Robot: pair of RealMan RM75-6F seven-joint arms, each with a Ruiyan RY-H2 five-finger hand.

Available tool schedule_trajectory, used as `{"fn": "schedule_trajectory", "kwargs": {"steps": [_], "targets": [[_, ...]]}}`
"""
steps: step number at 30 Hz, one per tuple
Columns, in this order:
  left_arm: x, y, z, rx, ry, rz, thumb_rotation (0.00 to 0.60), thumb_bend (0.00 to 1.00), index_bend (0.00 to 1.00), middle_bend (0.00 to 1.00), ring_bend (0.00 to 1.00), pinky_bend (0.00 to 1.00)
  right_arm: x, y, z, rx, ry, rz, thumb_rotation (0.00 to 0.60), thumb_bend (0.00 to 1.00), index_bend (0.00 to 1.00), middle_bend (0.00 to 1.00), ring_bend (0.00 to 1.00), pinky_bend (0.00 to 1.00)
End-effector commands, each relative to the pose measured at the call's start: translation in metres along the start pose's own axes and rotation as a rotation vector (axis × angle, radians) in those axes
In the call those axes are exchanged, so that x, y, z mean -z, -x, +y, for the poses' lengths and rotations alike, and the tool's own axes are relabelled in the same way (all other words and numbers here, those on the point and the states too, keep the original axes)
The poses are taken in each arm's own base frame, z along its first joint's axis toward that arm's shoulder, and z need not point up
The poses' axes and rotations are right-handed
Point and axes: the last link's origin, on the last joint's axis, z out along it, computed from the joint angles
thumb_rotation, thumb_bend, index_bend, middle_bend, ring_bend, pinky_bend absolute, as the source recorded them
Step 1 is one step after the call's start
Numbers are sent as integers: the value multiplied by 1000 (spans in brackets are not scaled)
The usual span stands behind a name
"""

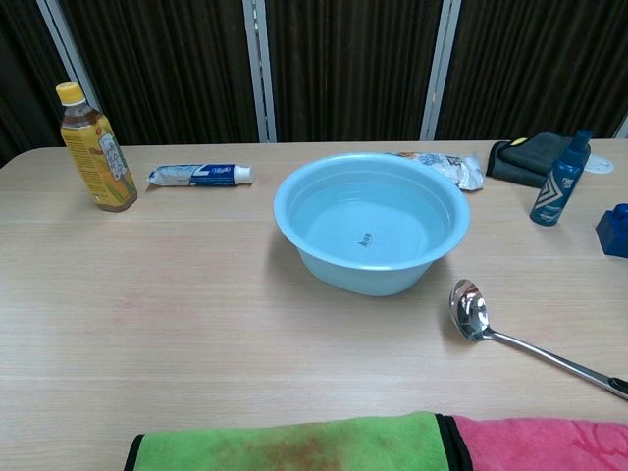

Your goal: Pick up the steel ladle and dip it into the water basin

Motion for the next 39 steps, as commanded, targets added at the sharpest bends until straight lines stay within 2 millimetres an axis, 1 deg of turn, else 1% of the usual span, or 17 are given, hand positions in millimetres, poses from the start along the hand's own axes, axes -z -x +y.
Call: {"fn": "schedule_trajectory", "kwargs": {"steps": [1, 4, 7, 10, 12, 16, 20, 25, 27, 30, 36, 39], "targets": [[0, 1, 2, 0, 10, -2, 600, 308, 0, 0, 0, 0, 1, -2, 1, -10, 6, 5, 600, 9, 33, 0, 0, 0], [1, 1, 4, 4, 15, 2, 600, 307, 0, 0, 0, 0, 1, -2, 2, -4, 11, 5, 600, 9, 32, 0, 0, 0], [2, 1, 5, 12, 17, 4, 600, 307, 0, 0, 0, 0, 1, -1, 1, 6, 7, -10, 600, 19, 5, 0, 0, 0], [1, -3, 6, 35, 30, 16, 600, 306, 0, 0, 0, 0, 0, 2, 0, -43, 9, -3, 600, 31, 4, 0, 0, 0], [-1, -6, 8, 57, 44, 36, 600, 306, 0, 0, 0, 0, 2, 5, 1, -50, 27, -28, 600, 35, 32, 0, 0, 0], [-6, -8, 7, 83, 70, 50, 600, 307, 0, 0, 0, 0, 2, 5, -6, -15, 20, -70, 600, 60, 148, 0, 0, 0], [-11, -2, 0, 85, 31, -9, 600, 307, 0, 0, 0, 0, 5, 9, -22, 15, 26, -148, 600, 87, 237, 0, 0, 0], [-12, -6, 0, 93, 40, -10, 600, 307, 0, 0, 0, 0, 4, 17, -40, 12, 34, -213, 600, 128, 324, 0, 0, 0], [-10, -7, 0, 99, 44, -15, 600, 308, 0, 0, 0, 0, 1, 23, -49, 5, 14, -228, 600, 141, 351, 0, 0, 0], [-8, -7, -1, 94, 48, -29, 600, 307, 0, 0, 0, 0, -3, 32, -58, 8, -9, -250, 600, 156, 379, 0, 0, 0], [-5, -8, 0, 90, 58, -36, 600, 308, 0, 0, 0, 0, -15, 51, -72, -13, -28, -276, 600, 191, 425, 0, 0, 0], [-5, -10, -2, 82, 50, -17, 600, 308, 0, 0, 0, 0, -21, 61, -74, -2, -35, -306, 600, 199, 433, 0, 0, 0]]}}
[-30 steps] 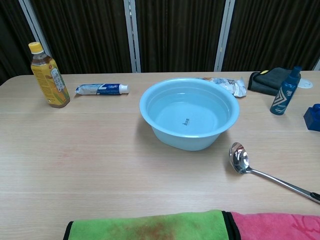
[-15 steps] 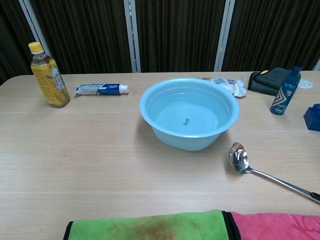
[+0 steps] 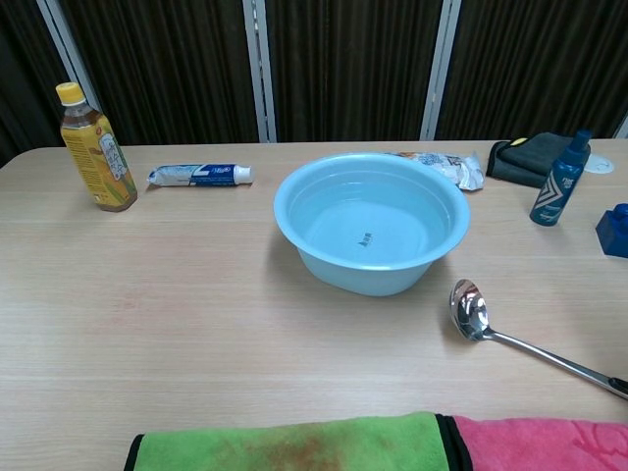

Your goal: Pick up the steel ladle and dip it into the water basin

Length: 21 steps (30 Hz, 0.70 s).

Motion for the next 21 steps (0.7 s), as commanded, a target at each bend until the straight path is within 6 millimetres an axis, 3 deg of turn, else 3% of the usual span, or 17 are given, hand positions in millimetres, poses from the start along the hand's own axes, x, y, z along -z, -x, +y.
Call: {"fn": "schedule_trajectory", "kwargs": {"steps": [1, 10, 21], "targets": [[1, -2, -1, 0, -6, 14, 600, 308, 0, 0, 0, 0, -11, 9, -3, 9, -4, -36, 600, 203, 433, 0, 0, 0], [-2, -1, -2, -4, -21, 36, 600, 307, 0, 0, 0, 0, -34, 27, -13, 34, -23, -173, 600, 219, 438, 0, 0, 0], [-2, 0, 0, -2, -1, 41, 600, 308, 0, 0, 0, 0, -48, 34, -16, 82, 1, -287, 600, 230, 437, 0, 0, 0]]}}
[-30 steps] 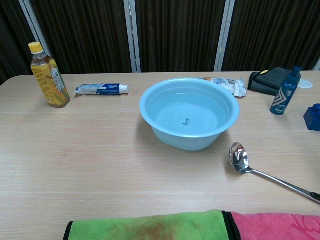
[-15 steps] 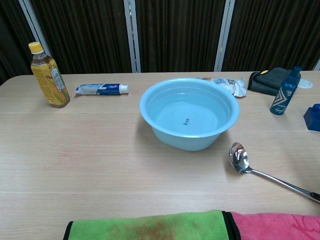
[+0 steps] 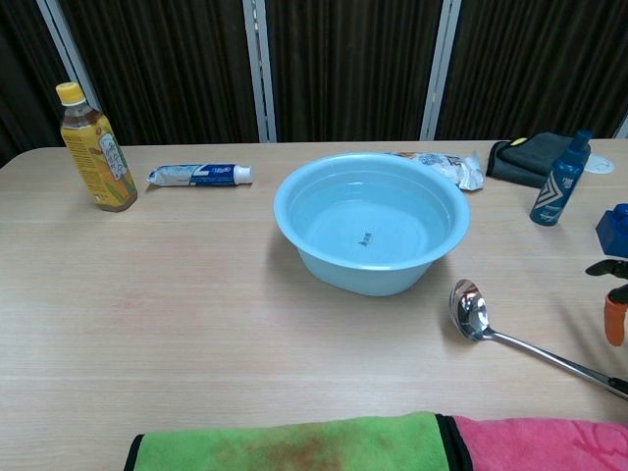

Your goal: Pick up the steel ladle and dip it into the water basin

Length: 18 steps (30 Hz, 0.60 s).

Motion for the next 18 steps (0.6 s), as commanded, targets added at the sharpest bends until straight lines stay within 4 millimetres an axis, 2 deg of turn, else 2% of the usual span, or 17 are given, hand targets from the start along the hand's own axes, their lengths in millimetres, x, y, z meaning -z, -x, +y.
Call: {"fn": "schedule_trajectory", "kwargs": {"steps": [1, 18], "targets": [[0, 0, -1, 0, -2, 2, 600, 309, 0, 0, 0, 0, -6, 1, -4, 24, 2, -27, 600, 231, 437, 0, 0, 0], [-2, 2, 0, -8, 1, -9, 600, 308, 0, 0, 0, 0, -24, 17, -9, 18, -9, -53, 600, 231, 417, 0, 0, 0]]}}
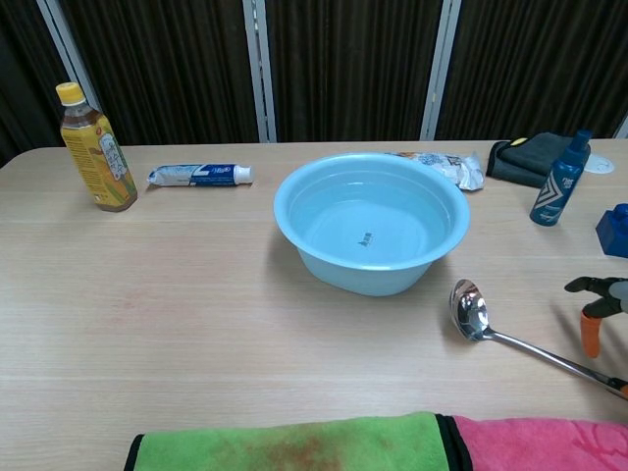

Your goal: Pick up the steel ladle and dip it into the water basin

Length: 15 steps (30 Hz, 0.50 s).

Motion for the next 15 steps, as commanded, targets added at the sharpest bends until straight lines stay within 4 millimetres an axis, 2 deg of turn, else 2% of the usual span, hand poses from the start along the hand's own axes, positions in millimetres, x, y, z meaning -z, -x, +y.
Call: {"fn": "schedule_trajectory", "kwargs": {"steps": [1, 15], "targets": [[0, 1, 1, -2, 5, -4, 600, 308, 0, 0, 0, 0, -2, 3, -1, -3, -7, -2, 600, 231, 417, 0, 0, 0], [-1, 2, 0, -7, 2, -16, 600, 308, 0, 0, 0, 0, -9, 8, -1, -20, -4, 26, 600, 233, 415, 0, 0, 0]]}}
